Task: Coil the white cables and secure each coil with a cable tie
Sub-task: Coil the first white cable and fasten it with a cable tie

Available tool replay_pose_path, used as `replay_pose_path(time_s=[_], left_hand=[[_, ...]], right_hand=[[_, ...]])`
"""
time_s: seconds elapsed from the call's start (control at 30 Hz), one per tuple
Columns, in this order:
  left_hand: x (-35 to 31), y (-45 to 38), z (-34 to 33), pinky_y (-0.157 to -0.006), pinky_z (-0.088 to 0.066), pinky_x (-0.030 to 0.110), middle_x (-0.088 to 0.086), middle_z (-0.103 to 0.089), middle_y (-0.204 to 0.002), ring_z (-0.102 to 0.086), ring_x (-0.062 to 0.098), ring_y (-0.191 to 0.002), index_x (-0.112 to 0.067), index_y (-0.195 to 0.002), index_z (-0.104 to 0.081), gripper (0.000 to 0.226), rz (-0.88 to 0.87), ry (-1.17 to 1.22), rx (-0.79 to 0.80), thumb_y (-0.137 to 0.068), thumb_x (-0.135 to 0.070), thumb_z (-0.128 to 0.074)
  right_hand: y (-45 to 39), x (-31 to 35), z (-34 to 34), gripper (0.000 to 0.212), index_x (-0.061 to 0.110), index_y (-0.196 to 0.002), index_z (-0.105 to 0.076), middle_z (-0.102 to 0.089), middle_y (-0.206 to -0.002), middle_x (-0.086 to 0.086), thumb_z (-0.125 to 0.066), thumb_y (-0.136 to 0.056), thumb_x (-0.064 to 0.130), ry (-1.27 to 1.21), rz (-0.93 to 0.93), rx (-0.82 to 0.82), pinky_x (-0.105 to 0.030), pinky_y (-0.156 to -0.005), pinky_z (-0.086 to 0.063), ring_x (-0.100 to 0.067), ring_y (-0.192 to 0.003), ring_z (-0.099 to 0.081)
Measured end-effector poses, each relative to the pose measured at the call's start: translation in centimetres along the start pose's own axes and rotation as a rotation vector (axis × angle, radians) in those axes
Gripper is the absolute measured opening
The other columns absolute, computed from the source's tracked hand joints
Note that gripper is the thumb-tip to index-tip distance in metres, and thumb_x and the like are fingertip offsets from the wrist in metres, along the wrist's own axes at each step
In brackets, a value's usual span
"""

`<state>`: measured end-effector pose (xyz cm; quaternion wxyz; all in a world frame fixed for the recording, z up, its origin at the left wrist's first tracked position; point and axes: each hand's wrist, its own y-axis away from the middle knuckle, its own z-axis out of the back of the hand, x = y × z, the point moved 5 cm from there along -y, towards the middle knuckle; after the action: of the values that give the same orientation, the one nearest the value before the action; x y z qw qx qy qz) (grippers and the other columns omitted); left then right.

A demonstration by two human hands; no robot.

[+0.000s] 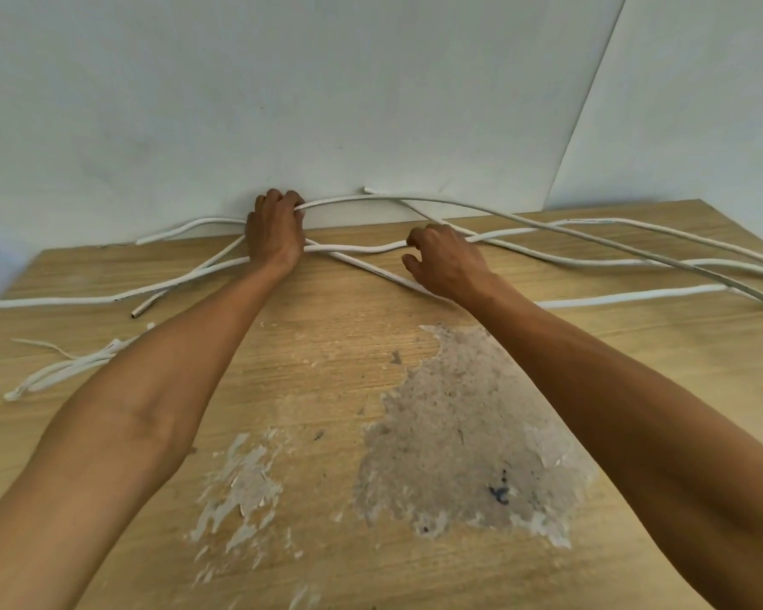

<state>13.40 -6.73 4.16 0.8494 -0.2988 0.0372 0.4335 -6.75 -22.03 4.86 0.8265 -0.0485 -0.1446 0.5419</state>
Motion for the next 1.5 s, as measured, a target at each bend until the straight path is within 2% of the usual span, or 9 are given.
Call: replay_pose_path(time_s=[0.1, 0.37, 0.63, 0.8, 1.03, 1.13, 1.27, 1.37, 1.5], left_hand=[[-1.1, 0.2, 2.0, -0.079, -0.043, 0.041, 0.009, -0.064, -0.112, -0.058, 0.032, -0.108, -0.019, -0.118, -0.062, 0.02, -0.05, 0.057, -0.069, -0.103, -0.022, -0.047], [-5.7, -0.6, 8.7, -0.073, -0.044, 0.037, 0.003, -0.069, -0.107, -0.063, 0.029, -0.098, -0.022, -0.119, -0.062, 0.023, -0.18, 0.223, -0.23, -0.104, -0.028, -0.046], [-11.2, 0.4, 15.4, -0.068, -0.045, 0.021, 0.003, -0.069, -0.091, -0.063, 0.016, -0.078, -0.017, -0.114, -0.068, 0.021, -0.31, 0.455, -0.241, -0.1, -0.029, -0.058], [-13.2, 3.0, 19.2, -0.064, -0.048, 0.019, -0.006, -0.067, -0.081, -0.062, 0.009, -0.07, -0.016, -0.105, -0.072, 0.019, -0.364, 0.59, -0.296, -0.098, -0.029, -0.06], [-14.2, 8.7, 21.9, -0.06, -0.047, 0.016, -0.003, -0.067, -0.076, -0.063, 0.011, -0.067, -0.015, -0.106, -0.071, 0.02, -0.331, 0.698, -0.266, -0.101, -0.027, -0.056], [-13.4, 11.6, 21.8, -0.055, -0.043, 0.016, -0.006, -0.062, -0.069, -0.06, 0.009, -0.06, -0.013, -0.102, -0.069, 0.022, -0.289, 0.687, -0.245, -0.102, -0.03, -0.054], [-11.1, 15.8, 21.6, -0.055, -0.043, 0.033, 0.001, -0.06, -0.061, -0.055, 0.016, -0.055, -0.013, -0.092, -0.07, 0.031, -0.264, 0.679, -0.2, -0.103, -0.035, -0.052], [-9.5, 18.4, 22.3, -0.052, -0.034, 0.03, 0.004, -0.054, -0.057, -0.043, 0.012, -0.05, -0.013, -0.084, -0.069, 0.034, -0.214, 0.686, -0.216, -0.102, -0.036, -0.053], [-8.8, 21.5, 24.5, -0.054, -0.035, 0.031, 0.002, -0.059, -0.057, -0.049, 0.015, -0.052, -0.01, -0.074, -0.069, 0.038, -0.178, 0.715, -0.265, -0.1, -0.036, -0.058]], right_hand=[[-0.1, 1.0, 1.2, 0.034, 0.008, -0.124, -0.06, -0.061, -0.122, -0.013, -0.054, -0.098, 0.029, 0.03, 0.018, -0.034, -0.044, -0.081, -0.051, -0.032, -0.114, -0.055], [-0.7, 4.3, 7.1, 0.045, 0.01, -0.141, -0.042, -0.046, -0.138, -0.014, -0.052, -0.1, 0.022, 0.087, 0.045, -0.266, -0.038, -0.072, -0.049, -0.032, -0.122, -0.046], [-1.5, 6.4, 14.3, 0.059, 0.011, -0.152, -0.03, -0.033, -0.155, -0.015, -0.055, -0.098, 0.013, 0.237, 0.087, -0.44, -0.047, -0.095, -0.047, -0.034, -0.14, -0.034], [0.5, 7.1, 18.7, 0.047, 0.015, -0.147, -0.039, -0.044, -0.147, -0.013, -0.05, -0.102, 0.023, 0.258, 0.114, -0.531, -0.046, -0.091, -0.047, -0.033, -0.135, -0.04], [3.8, 8.5, 22.2, 0.026, 0.013, -0.119, -0.058, -0.062, -0.112, -0.01, -0.044, -0.105, 0.03, 0.325, 0.156, -0.538, -0.039, -0.062, -0.043, -0.033, -0.103, -0.059], [5.5, 8.6, 23.0, 0.028, 0.014, -0.119, -0.059, -0.063, -0.112, -0.01, -0.043, -0.105, 0.032, 0.315, 0.137, -0.529, -0.04, -0.062, -0.041, -0.034, -0.104, -0.059], [7.8, 7.9, 25.0, 0.028, 0.014, -0.119, -0.062, -0.063, -0.114, -0.01, -0.044, -0.105, 0.03, 0.292, 0.074, -0.56, -0.041, -0.065, -0.039, -0.035, -0.109, -0.056], [9.1, 7.1, 25.8, 0.029, 0.013, -0.122, -0.061, -0.063, -0.118, -0.01, -0.044, -0.105, 0.029, 0.275, 0.043, -0.571, -0.041, -0.066, -0.04, -0.035, -0.112, -0.054], [10.6, 7.4, 25.1, 0.03, 0.013, -0.124, -0.06, -0.065, -0.12, -0.009, -0.044, -0.105, 0.03, 0.237, 0.08, -0.557, -0.045, -0.072, -0.05, -0.033, -0.116, -0.054]])
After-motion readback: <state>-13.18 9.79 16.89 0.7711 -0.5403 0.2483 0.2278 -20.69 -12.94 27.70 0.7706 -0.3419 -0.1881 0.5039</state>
